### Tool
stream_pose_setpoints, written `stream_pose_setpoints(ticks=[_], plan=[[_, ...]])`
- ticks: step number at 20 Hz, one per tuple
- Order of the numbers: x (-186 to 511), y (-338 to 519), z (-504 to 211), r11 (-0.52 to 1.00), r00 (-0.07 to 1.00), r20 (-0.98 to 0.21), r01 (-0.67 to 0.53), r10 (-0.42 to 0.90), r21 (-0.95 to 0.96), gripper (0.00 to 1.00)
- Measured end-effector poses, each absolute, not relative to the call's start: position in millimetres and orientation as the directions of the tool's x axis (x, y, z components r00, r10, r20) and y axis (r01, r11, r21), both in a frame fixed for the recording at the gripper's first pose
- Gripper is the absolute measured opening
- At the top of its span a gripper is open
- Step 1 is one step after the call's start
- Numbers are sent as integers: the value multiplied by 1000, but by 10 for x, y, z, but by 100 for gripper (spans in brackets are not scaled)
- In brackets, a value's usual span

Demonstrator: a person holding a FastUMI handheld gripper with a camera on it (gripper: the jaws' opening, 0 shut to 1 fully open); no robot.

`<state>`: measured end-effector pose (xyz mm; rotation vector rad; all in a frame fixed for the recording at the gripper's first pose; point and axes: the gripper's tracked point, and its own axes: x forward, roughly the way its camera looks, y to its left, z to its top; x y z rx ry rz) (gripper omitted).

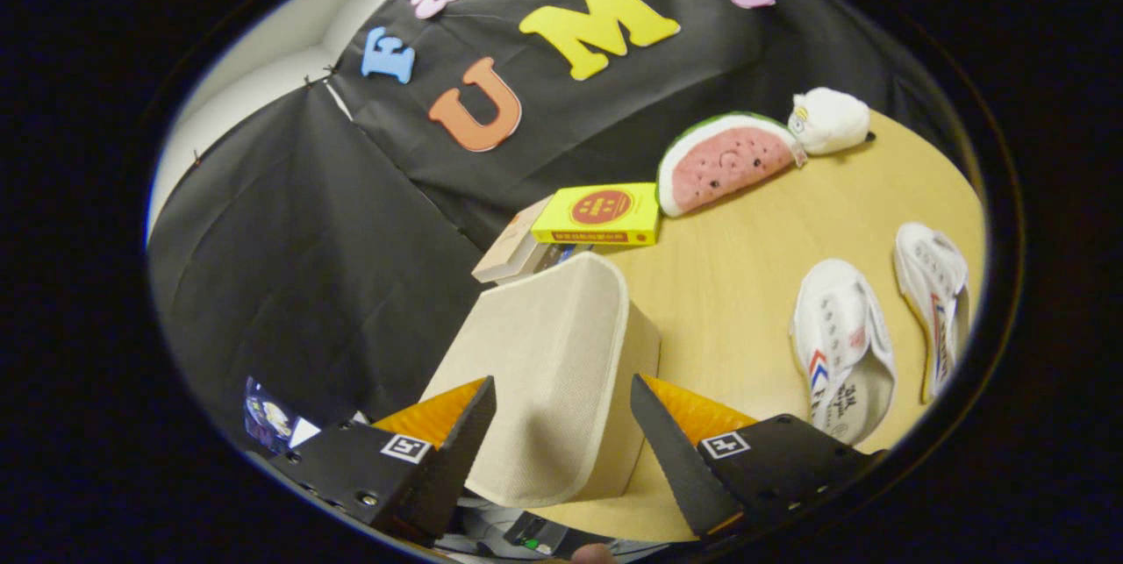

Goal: Open the storage box then place both shoes into the box .Put the left shoe in first, then the right shoe, with the right side of both shoes facing outward in a uniform manner.

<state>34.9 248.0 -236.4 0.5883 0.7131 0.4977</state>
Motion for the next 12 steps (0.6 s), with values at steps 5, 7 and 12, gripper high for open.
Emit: stream_pose_setpoints(ticks=[5,7,12], plan=[[400,2684,-2628,639,589,-471,-103,656,762,95],[424,2747,-2677,594,568,-464,-54,680,803,95],[390,2824,-2676,545,533,-448,-32,718,838,94]])
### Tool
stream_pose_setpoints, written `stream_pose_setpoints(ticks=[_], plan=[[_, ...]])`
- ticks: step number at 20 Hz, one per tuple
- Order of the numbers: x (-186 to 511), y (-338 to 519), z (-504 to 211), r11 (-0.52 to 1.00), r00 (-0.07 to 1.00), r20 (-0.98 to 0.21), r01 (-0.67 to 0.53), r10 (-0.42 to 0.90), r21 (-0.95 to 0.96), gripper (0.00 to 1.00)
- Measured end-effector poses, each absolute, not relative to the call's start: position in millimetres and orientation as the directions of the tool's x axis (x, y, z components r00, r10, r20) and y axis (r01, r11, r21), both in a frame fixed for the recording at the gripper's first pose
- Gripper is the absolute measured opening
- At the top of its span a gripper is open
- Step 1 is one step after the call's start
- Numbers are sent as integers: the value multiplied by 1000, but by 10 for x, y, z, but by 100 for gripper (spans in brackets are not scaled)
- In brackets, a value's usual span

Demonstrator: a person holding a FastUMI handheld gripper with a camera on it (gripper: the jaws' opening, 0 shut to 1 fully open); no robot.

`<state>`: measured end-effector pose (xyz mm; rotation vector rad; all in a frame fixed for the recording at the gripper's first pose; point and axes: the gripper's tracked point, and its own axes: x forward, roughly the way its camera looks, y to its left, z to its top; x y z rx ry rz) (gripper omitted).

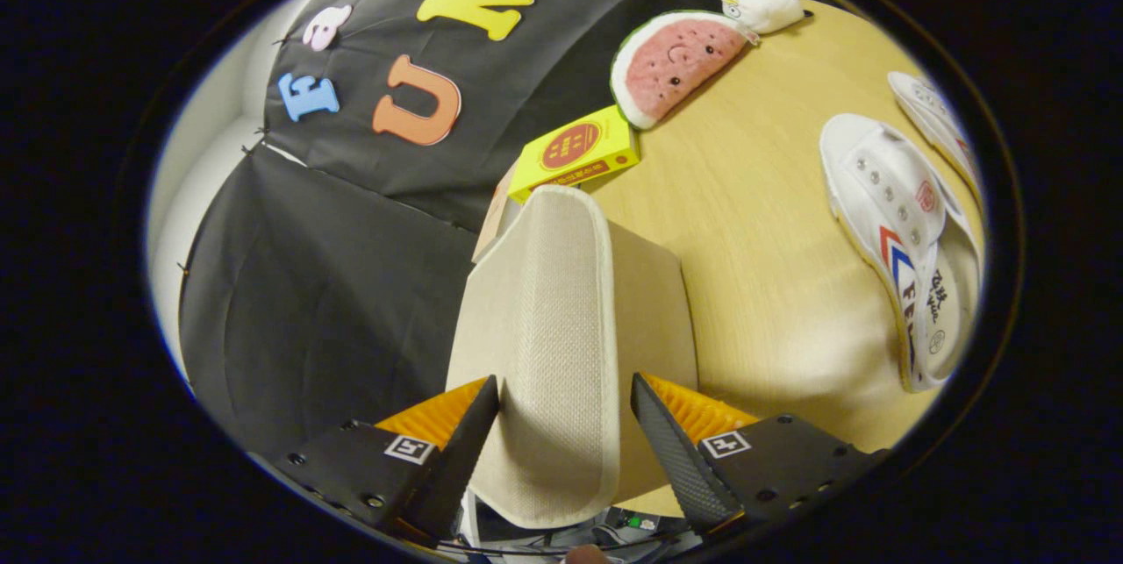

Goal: Open the storage box then place both shoes into the box .Put the left shoe in first, then the right shoe, with the right side of both shoes facing outward in a uniform manner.

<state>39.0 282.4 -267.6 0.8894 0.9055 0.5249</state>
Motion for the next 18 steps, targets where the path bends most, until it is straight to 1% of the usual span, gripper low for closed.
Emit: stream_pose_setpoints(ticks=[1,2,5,7,8,10,12,18], plan=[[402,2829,-2623,528,533,-435,-26,726,849,93],[408,2838,-2637,536,531,-445,-20,721,844,76],[373,2729,-2505,566,533,-462,-39,709,823,49],[399,2573,-2436,584,569,-466,-31,678,811,32],[414,2564,-2346,571,566,-458,-29,686,820,23],[359,2600,-2253,575,541,-463,-48,702,816,2],[356,2612,-2157,612,542,-474,-97,694,785,1],[315,2751,-1469,618,543,-442,-193,714,762,0]])
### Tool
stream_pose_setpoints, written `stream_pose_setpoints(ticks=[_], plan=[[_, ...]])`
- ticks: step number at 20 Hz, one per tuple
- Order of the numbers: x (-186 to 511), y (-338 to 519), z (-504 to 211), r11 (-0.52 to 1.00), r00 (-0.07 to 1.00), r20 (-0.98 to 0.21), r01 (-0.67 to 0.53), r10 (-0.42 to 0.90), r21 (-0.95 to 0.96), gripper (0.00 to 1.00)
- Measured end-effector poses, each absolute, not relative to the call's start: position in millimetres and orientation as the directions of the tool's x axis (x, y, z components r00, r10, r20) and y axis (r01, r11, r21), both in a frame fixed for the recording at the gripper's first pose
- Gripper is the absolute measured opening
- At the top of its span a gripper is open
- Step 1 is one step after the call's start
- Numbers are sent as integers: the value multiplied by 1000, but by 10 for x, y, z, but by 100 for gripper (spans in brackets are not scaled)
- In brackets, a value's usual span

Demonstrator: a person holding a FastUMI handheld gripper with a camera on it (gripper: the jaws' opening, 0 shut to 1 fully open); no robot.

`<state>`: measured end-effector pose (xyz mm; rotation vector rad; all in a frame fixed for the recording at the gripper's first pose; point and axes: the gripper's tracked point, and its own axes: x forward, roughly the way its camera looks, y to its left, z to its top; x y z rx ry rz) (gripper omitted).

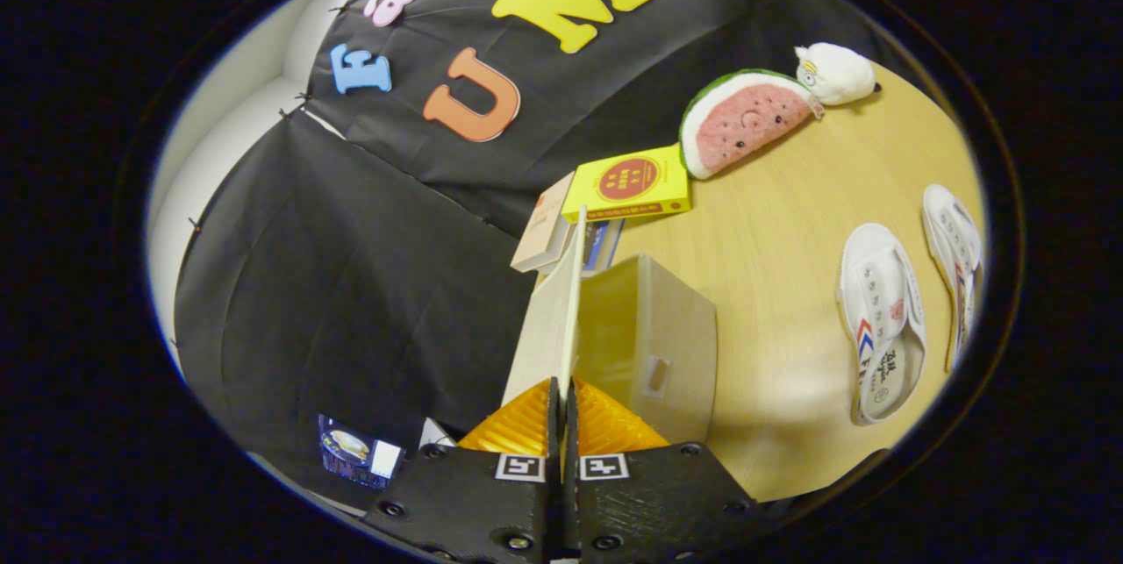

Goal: Open the storage box then place both shoes into the box .Put the left shoe in first, then the right shoe, with the right side of both shoes facing outward in a uniform manner.

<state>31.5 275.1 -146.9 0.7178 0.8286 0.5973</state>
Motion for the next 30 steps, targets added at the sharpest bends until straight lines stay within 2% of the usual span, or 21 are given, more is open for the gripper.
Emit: stream_pose_setpoints(ticks=[7,15,16,19,21,26,28,30], plan=[[269,3483,-605,621,524,-403,-352,751,701,0],[256,4595,-358,607,459,-411,-465,788,644,0],[279,4722,-355,609,457,-413,-482,788,629,7],[277,5053,-342,607,441,-418,-540,794,583,15],[316,5163,-346,613,451,-416,-572,790,544,29],[349,5222,-347,645,494,-415,-605,764,468,81],[385,5172,-369,662,511,-421,-601,749,449,85],[468,5046,-405,693,547,-426,-598,721,403,85]])
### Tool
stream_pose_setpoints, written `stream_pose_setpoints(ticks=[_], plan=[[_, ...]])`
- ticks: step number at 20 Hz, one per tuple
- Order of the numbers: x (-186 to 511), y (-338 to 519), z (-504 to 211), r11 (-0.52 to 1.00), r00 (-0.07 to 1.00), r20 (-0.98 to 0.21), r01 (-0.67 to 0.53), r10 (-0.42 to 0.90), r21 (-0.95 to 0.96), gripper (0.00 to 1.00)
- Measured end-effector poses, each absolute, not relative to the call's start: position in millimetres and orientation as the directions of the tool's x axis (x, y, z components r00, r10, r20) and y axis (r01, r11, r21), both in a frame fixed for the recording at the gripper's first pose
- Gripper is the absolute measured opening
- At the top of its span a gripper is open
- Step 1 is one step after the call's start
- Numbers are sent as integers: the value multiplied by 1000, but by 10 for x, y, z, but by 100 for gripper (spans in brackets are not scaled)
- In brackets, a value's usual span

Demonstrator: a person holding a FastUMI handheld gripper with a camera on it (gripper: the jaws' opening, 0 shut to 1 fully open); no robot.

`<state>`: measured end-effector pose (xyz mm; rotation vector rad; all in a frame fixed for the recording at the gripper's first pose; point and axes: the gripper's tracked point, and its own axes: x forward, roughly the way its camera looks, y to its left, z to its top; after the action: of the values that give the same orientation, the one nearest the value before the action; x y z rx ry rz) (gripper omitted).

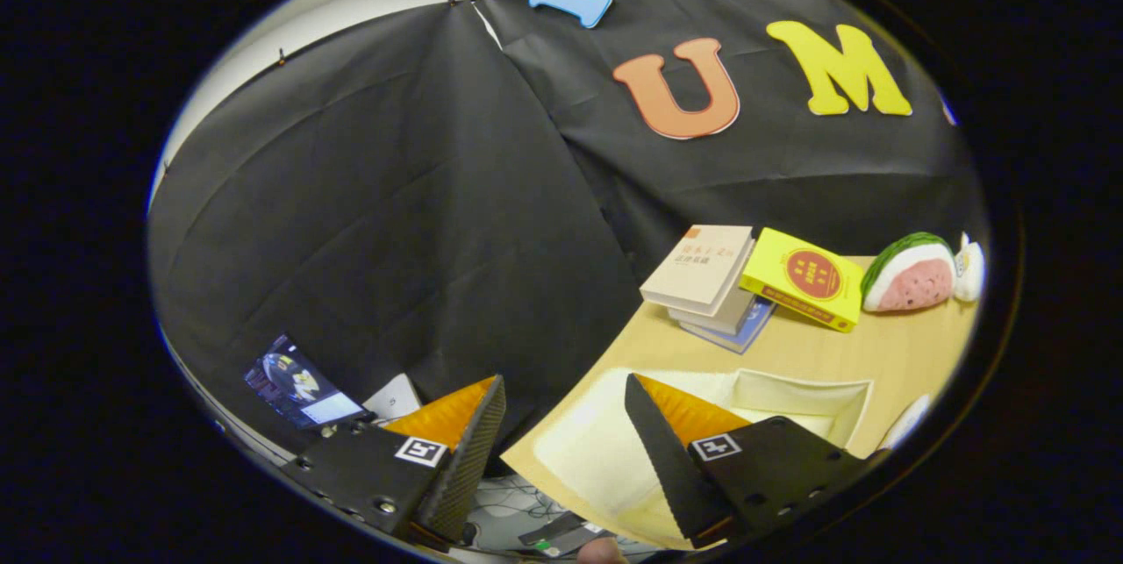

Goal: Open the storage box then place both shoes into the box .Put the left shoe in first, then the right shoe, with the right side of both shoes facing outward in a uniform manner.

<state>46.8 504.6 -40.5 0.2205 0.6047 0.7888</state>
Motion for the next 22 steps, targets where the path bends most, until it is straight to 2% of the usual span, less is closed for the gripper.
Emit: stream_pose_setpoints(ticks=[3,5,7,16,22], plan=[[533,4835,-353,733,614,-404,-606,679,311,86],[577,4640,-292,760,670,-368,-614,644,213,93],[596,4427,-248,779,711,-336,-612,618,137,95],[646,3141,-216,847,804,-275,-522,528,102,96],[679,1956,-417,913,868,-284,-395,408,102,96]])
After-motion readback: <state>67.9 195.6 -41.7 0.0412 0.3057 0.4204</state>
